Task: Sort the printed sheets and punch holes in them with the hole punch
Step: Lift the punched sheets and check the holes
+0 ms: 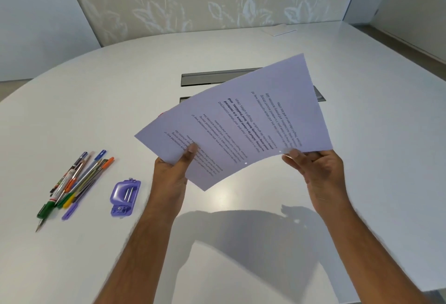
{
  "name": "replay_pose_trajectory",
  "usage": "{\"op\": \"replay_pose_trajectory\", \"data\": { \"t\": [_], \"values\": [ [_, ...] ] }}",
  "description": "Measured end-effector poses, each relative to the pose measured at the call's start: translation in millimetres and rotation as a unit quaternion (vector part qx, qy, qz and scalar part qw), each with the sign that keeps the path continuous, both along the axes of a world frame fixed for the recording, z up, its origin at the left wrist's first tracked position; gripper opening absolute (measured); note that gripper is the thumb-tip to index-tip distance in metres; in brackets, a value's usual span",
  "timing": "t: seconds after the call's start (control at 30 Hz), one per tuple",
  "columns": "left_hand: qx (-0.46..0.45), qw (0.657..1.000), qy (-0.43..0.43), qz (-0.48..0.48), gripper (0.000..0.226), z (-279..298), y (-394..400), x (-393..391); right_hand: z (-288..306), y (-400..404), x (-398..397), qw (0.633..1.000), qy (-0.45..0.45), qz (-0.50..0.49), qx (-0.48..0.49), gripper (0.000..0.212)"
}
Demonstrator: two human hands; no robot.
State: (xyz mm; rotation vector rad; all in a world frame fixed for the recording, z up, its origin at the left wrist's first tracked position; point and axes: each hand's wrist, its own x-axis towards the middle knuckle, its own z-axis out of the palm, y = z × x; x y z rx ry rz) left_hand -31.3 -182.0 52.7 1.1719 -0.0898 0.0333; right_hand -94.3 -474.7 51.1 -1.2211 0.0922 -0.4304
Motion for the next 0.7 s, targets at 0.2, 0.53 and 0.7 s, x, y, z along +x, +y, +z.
{"op": "replay_pose_trajectory", "data": {
  "t": [0.2, 0.53, 0.7],
  "values": [
    [-0.039, 0.999, 0.002, -0.033, 0.041, -10, -16, -9, -1, 24, 6, 0.999, 0.001, 0.024, 0.028, 0.065],
    [-0.008, 0.998, 0.052, -0.015, 0.032, -25, 17, 4, 7, 14, 6, 1.000, -0.014, -0.018, -0.004, 0.034],
    [0.110, 0.992, 0.045, -0.045, 0.040, -27, 23, 6, 7, 14, 3, 0.999, 0.001, -0.003, -0.053, 0.041]
  ]
}}
